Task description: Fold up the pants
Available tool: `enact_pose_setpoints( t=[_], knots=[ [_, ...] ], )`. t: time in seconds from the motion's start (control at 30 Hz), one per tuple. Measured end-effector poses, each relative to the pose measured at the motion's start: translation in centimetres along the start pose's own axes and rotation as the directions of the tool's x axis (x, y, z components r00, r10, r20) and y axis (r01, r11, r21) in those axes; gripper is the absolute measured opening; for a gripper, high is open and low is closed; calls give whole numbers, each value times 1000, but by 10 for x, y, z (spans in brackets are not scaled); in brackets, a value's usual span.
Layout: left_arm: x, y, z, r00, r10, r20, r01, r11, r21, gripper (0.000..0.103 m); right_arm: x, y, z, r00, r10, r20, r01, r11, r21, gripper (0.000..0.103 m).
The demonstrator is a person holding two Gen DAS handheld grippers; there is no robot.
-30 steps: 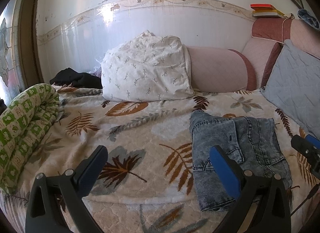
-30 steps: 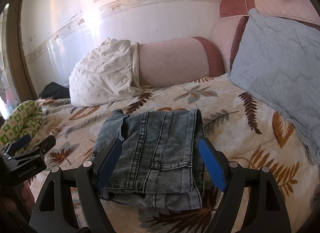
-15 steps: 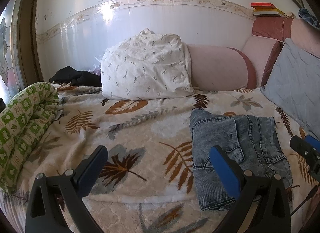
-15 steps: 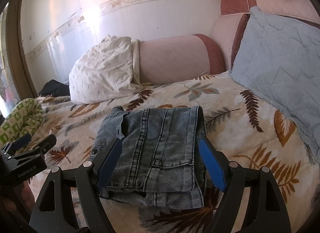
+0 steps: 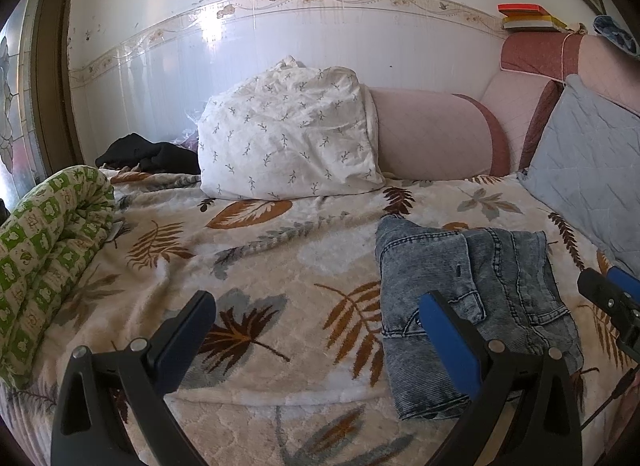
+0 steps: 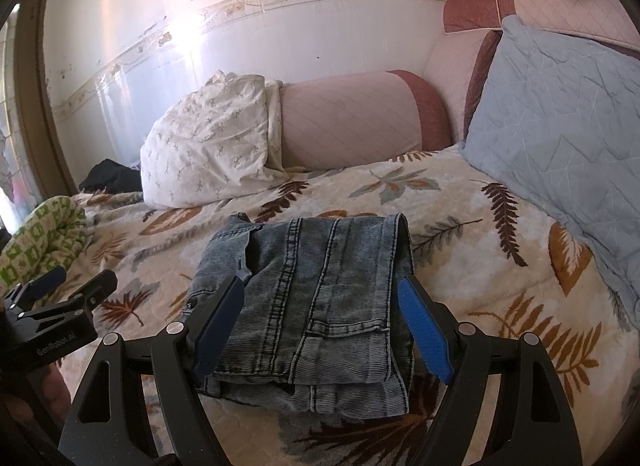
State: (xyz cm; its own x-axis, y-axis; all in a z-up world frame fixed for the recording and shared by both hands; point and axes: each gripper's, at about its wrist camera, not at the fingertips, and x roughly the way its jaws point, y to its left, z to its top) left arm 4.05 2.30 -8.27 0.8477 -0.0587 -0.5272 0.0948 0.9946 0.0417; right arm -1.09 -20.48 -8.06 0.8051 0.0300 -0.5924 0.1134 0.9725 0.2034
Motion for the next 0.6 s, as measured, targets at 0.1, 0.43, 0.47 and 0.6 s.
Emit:
enact_pose_setpoints(
  t=[0.1,0.43,0.47,0.6],
  knots=[
    [0,-1,0,1000,2,0,-2,1000,1,103,-1,0,0,1000,0,1,0,1000,1,79],
    [0,1,0,1000,-7,-6,7,1000,-17,103,0,0,0,1000,0,-1,0,1000,1,79],
    [0,1,0,1000,-7,-6,7,1000,-17,103,0,0,0,1000,1,-2,-1,1000,1,79],
    [0,2,0,1000,-9,-8,8,1000,-17,103,-1,0,0,1000,2,-1,-2,1000,0,79]
  ],
)
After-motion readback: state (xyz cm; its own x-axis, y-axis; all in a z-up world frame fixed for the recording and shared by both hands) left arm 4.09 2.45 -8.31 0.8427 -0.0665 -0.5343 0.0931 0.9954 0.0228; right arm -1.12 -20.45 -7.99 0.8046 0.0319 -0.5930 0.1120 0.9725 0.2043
